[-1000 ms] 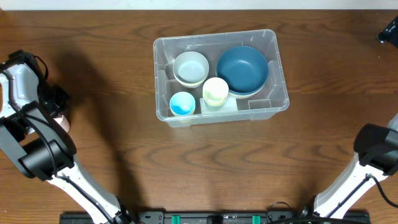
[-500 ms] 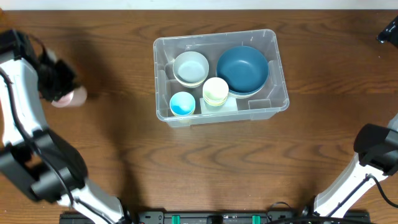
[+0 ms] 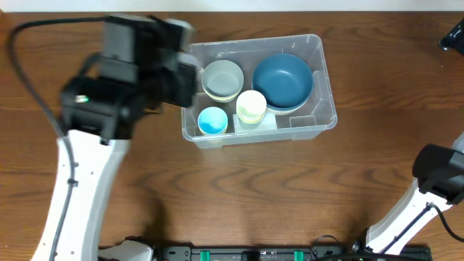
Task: Pack container
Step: 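Carry the pink cup into the bin and lower it into the blue cup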
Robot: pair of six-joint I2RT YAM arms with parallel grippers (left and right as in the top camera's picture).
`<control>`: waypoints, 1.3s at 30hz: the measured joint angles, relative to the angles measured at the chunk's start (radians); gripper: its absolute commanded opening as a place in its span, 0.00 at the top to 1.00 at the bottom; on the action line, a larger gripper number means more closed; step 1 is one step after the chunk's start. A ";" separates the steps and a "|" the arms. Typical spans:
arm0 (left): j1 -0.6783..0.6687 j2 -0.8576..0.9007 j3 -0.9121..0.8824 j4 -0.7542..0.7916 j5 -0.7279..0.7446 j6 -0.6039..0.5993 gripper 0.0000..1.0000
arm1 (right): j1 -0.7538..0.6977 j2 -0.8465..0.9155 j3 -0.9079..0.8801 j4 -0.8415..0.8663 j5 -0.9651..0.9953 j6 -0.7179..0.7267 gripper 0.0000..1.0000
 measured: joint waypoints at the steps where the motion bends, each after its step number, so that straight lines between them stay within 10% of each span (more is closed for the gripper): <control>1: -0.037 0.014 -0.002 0.000 -0.031 0.002 0.94 | 0.000 0.000 0.000 0.000 0.000 0.000 0.01; 39: -0.209 0.392 -0.021 -0.186 -0.142 -0.013 0.94 | 0.000 0.000 0.000 0.000 0.000 0.000 0.01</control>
